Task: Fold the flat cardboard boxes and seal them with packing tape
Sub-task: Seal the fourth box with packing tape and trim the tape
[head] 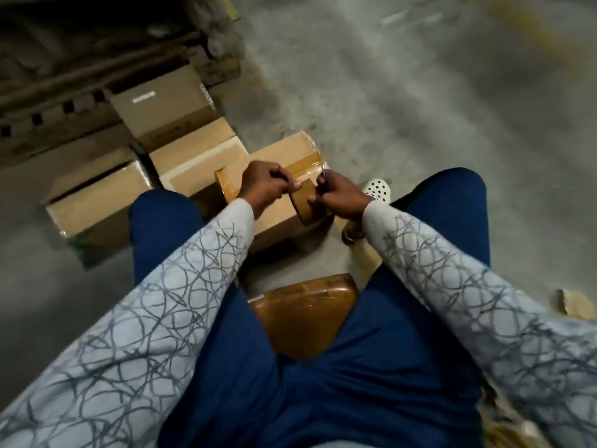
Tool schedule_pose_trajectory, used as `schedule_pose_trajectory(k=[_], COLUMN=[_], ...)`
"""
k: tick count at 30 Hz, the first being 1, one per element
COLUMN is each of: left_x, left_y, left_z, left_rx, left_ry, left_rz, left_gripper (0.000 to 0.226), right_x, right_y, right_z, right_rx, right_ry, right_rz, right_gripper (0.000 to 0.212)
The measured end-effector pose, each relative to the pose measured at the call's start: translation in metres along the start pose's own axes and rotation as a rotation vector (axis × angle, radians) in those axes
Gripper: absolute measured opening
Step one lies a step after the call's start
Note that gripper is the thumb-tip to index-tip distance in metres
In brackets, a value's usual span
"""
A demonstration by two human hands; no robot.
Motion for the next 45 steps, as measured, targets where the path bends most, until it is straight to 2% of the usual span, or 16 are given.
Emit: schedule_pose_trajectory(k=[3, 7, 10, 13, 16, 19, 24, 28, 32, 39, 45], left_x=[0.033, 0.026, 0.01, -0.004, -0.005, 0.002, -0.006, -0.008, -0.012, -0.009, -0.025], left_y=[0.001, 0.016, 0.03, 0.045, 0.051, 0.054, 0.048, 0.038, 0.033, 0.04, 0.016], left_z=[0.03, 0.076, 0.108, 0.138, 0.173, 0.209, 0.245, 0.264, 0.272, 0.279, 0.298], left_rx=[-0.034, -0.036, -0.078, -0.122, -0.112, -0.153, -0.148, -0.112, -0.078, -0.073, 0.129], left_ry=[0.054, -0.072, -0.14, -0.177, -0.222, -0.205, -0.273, -0.28, -0.289, -0.279, -0.306], left_rz=[0.031, -0.073, -0.189, -0.199, -0.183, -0.127, -0.116, -0.155, -0.168, -0.18, -0.162], left_gripper=[0.014, 0.047, 0.052, 0.048, 0.041, 0.041, 0.041, 0.041, 0.041, 0.043, 0.048], right_x=[-0.003, 0.017, 0.043, 0.059, 0.064, 0.062, 0.066, 0.058, 0.048, 0.053, 0.07], right_y=[-0.033, -0.063, -0.068, -0.074, -0.076, -0.082, -0.098, -0.099, -0.095, -0.1, -0.092], right_z=[0.009, 0.032, 0.051, 0.074, 0.092, 0.113, 0.141, 0.155, 0.161, 0.16, 0.152], right_rx=[0.015, 0.122, 0.212, 0.195, 0.143, 0.192, 0.244, 0.243, 0.274, 0.284, 0.242], right_ry=[0.033, 0.07, 0.13, 0.171, 0.218, 0.285, 0.334, 0.321, 0.245, 0.265, 0.321], right_rz=[0.042, 0.055, 0.051, -0.013, -0.058, -0.09, -0.062, -0.059, -0.232, -0.282, -0.275], right_gripper=[0.037, 0.033, 0.03, 0.027, 0.038, 0.048, 0.059, 0.063, 0.062, 0.066, 0.066])
Point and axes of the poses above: each hand's wrist, its own z-axis towards the middle knuckle, its own y-axis out of the palm, x = y × z, the point moved 6 cm from there along z, towards the middle knuckle, and after that the axes turned 7 degrees about -x, right-handed, at the moved point
